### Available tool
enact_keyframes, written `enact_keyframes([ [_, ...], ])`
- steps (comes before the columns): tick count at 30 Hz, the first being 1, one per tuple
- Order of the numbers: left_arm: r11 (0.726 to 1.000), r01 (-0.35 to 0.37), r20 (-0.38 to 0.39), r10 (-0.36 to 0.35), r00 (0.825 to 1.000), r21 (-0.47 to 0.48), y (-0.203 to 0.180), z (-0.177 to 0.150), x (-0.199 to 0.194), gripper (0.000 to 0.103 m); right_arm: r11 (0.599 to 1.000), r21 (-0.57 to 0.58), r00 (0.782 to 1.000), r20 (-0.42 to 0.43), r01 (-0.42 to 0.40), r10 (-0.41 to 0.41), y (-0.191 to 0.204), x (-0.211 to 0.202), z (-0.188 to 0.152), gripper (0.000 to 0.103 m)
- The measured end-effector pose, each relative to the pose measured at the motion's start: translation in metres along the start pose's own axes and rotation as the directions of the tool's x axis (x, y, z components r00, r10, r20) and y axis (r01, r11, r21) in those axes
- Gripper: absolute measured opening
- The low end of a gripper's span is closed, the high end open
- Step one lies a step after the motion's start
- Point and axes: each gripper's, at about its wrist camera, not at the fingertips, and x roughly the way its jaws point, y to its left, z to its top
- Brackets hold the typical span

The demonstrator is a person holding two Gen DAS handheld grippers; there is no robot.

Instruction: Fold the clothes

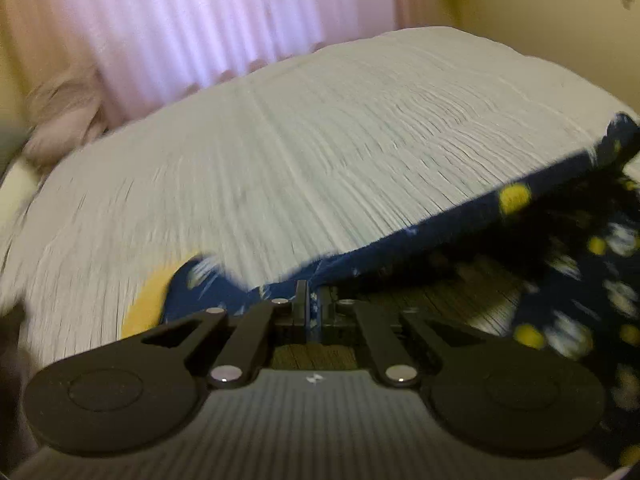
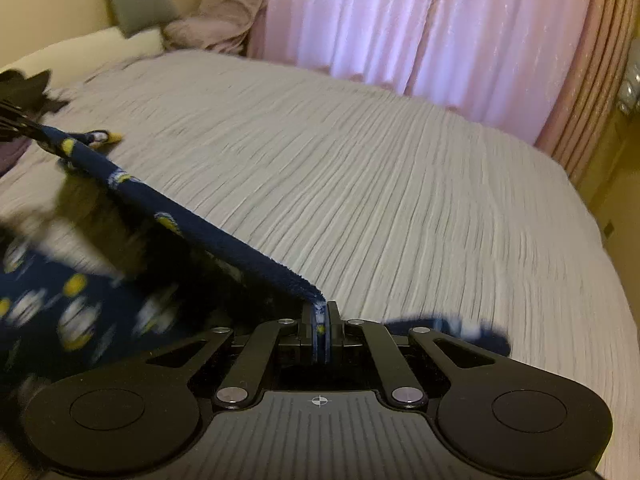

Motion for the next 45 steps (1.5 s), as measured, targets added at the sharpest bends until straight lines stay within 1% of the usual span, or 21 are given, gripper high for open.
enact_keyframes([
  [3,0.989,-0.047,-0.157,0.024,0.987,-0.141,-0.033,-0.062,-0.024,0.002,1.000,0.024,0.996,-0.086,-0.002,0.004,0.026,-0.023,-0.048,0.002],
  [7,0.971,-0.087,-0.334,0.008,0.942,-0.221,-0.079,-0.122,-0.035,0.002,0.998,0.061,0.980,-0.200,0.004,0.009,0.058,-0.050,-0.110,0.002],
  [10,0.951,-0.090,-0.325,-0.011,0.946,-0.295,-0.088,-0.134,-0.051,0.010,0.978,0.209,0.977,-0.213,0.018,0.028,0.043,-0.053,-0.127,0.003],
  [12,0.927,-0.106,-0.291,-0.003,0.957,-0.359,-0.082,-0.128,-0.057,0.025,0.913,0.408,0.986,-0.156,0.003,0.066,0.020,-0.060,-0.132,0.012],
  [13,0.911,-0.121,-0.277,0.008,0.961,-0.394,-0.077,-0.125,-0.058,0.036,0.861,0.509,0.990,-0.115,-0.013,0.082,0.006,-0.065,-0.131,0.039],
  [14,0.892,-0.135,-0.260,0.021,0.965,-0.431,-0.070,-0.120,-0.058,0.038,0.804,0.594,0.994,-0.065,-0.031,0.087,-0.006,-0.069,-0.132,0.072],
  [16,0.855,-0.164,-0.237,0.049,0.970,-0.492,-0.057,-0.110,-0.054,0.041,0.696,0.714,0.997,0.038,-0.077,0.072,-0.027,-0.077,-0.135,0.074],
  [20,0.812,-0.224,-0.254,0.097,0.962,-0.540,-0.030,-0.093,-0.024,0.050,0.469,0.870,0.988,0.127,-0.152,0.084,-0.058,-0.062,-0.140,0.074],
  [22,0.761,-0.237,-0.268,0.085,0.960,-0.605,-0.016,-0.096,-0.007,0.050,0.373,0.912,0.985,0.156,-0.170,0.067,-0.072,-0.052,-0.146,0.074],
  [25,0.653,-0.231,-0.272,0.039,0.962,-0.721,0.005,-0.107,0.013,0.050,0.294,0.938,0.983,0.179,-0.182,0.040,-0.091,-0.043,-0.150,0.074],
  [28,0.541,-0.201,-0.242,-0.005,0.970,-0.817,0.020,-0.119,0.025,0.042,0.254,0.948,0.980,0.197,-0.194,0.016,-0.100,-0.037,-0.152,0.074],
  [30,0.500,-0.178,-0.218,-0.023,0.976,-0.847,0.024,-0.123,0.030,0.039,0.234,0.950,0.978,0.207,-0.204,0.015,-0.104,-0.031,-0.152,0.074],
  [31,0.481,-0.166,-0.206,-0.032,0.978,-0.861,0.025,-0.125,0.033,0.028,0.226,0.951,0.977,0.211,-0.209,0.016,-0.106,-0.027,-0.152,0.070],
  [32,0.485,-0.152,-0.195,-0.039,0.980,-0.861,0.026,-0.125,0.035,0.009,0.218,0.952,0.976,0.215,-0.213,0.017,-0.108,-0.024,-0.152,0.061],
  [33,0.494,-0.138,-0.184,-0.046,0.982,-0.859,0.026,-0.124,0.036,0.003,0.215,0.952,0.976,0.217,-0.216,0.021,-0.110,-0.020,-0.152,0.057],
  [34,0.503,-0.123,-0.172,-0.053,0.984,-0.856,0.026,-0.123,0.037,0.003,0.223,0.952,0.978,0.209,-0.210,0.029,-0.113,-0.016,-0.151,0.043],
  [35,0.526,-0.116,-0.163,-0.043,0.986,-0.843,0.025,-0.120,0.035,0.002,0.235,0.953,0.981,0.190,-0.193,0.033,-0.114,-0.013,-0.149,0.016],
  [36,0.554,-0.113,-0.153,-0.026,0.988,-0.825,0.023,-0.115,0.031,0.002,0.247,0.954,0.985,0.169,-0.172,0.033,-0.116,-0.011,-0.147,0.008],
  [39,0.636,-0.101,-0.097,0.042,0.994,-0.765,0.016,-0.101,0.006,0.001,0.325,0.927,0.979,0.204,-0.185,-0.025,-0.116,-0.028,-0.137,0.003],
  [42,0.677,-0.093,-0.035,0.100,0.994,-0.730,0.008,-0.096,-0.031,0.002,0.391,0.893,0.963,0.264,-0.221,-0.058,-0.115,-0.054,-0.129,0.003],
  [45,0.706,-0.125,-0.038,0.138,0.990,-0.697,-0.007,-0.103,-0.057,0.002,0.414,0.887,0.969,0.244,-0.205,-0.043,-0.112,-0.064,-0.136,0.003],
])
